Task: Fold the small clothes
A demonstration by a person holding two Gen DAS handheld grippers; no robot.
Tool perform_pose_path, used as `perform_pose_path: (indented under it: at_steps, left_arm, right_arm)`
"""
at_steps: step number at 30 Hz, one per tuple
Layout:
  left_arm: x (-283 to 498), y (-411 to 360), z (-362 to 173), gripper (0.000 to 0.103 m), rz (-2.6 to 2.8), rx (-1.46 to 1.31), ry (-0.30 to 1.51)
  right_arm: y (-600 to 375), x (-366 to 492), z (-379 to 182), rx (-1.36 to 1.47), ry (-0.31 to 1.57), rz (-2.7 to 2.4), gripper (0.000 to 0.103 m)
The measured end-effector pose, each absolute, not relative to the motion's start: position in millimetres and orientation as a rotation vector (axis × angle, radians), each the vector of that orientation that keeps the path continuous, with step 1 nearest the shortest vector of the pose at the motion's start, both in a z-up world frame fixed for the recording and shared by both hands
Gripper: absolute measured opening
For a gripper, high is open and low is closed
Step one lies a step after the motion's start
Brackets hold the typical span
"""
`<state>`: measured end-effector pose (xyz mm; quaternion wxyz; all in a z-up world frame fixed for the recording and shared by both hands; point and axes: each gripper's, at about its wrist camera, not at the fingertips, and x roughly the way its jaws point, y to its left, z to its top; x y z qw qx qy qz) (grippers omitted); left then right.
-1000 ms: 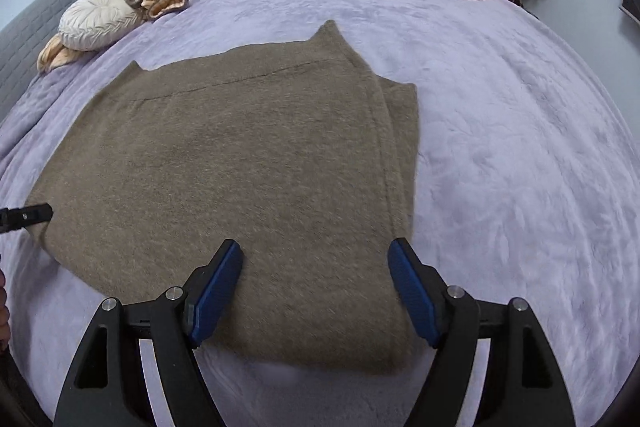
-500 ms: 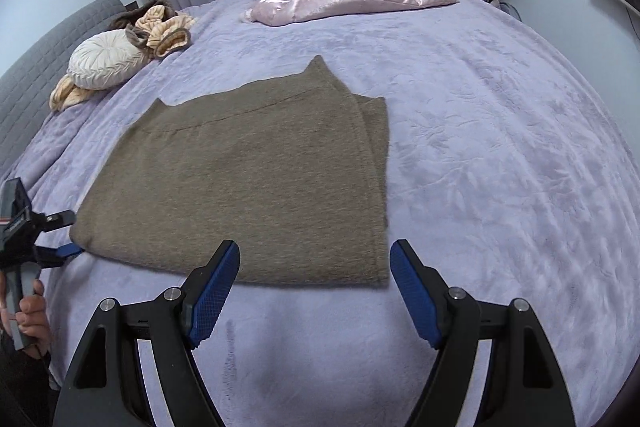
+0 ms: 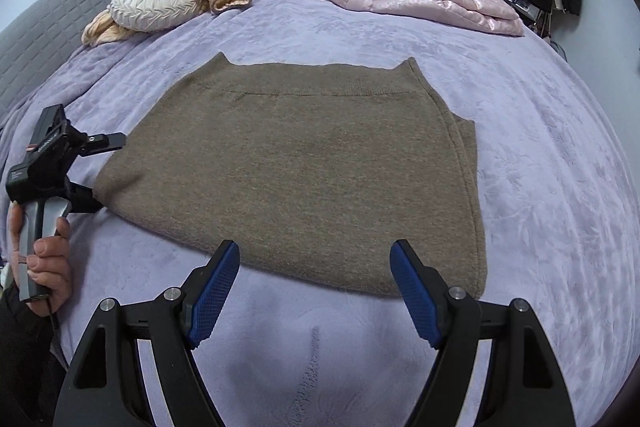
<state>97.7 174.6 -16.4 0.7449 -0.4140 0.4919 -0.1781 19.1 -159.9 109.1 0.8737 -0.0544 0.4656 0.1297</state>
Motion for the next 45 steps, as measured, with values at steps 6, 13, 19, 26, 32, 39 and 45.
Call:
perform_pose_path:
  at_steps: [6, 13, 19, 26, 32, 39, 45]
  left_arm:
    - [86.0, 179.8, -28.2, 0.032, -0.412, -0.923, 0.981]
    - [78.0, 177.1, -25.7, 0.032, -0.415, -0.867, 0.921]
    - [72.0, 173.3, -20.8, 0.032, -0.403, -0.805, 0.888]
    - [68.6, 163.0, -11.5, 0.032, -0.365, -0.713, 0.868]
    - [66.0, 146.1, 1.1, 0.032, -0.307, -0.591, 0.853]
    - [63.7, 121.5, 26.5, 0.025, -0.206, -0.421, 0.883]
    - [65.1, 88.1, 50.6, 0.023, -0.095, -0.203, 0.939]
  right_arm:
    - [-124.5, 82.9, 133.1, -0.116, 1.015, 0.309, 0.08]
    - [-20.4, 176.8, 114.1, -0.149, 1.201, 0.386, 0.08]
    - [75.4, 221.3, 80.3, -0.326, 1.302, 0.357, 0.081]
    - [138.4, 238.4, 49.5, -0.411, 1.405, 0.328, 0.081]
    - [176.6, 236.6, 24.7, -0.572, 1.444, 0.275, 0.081]
    - [178.3, 227.9, 15.9, -0.758, 1.396, 0.279, 0.03]
    - [155.6, 222.8, 47.9, -0.707, 1.343, 0.393, 0.015]
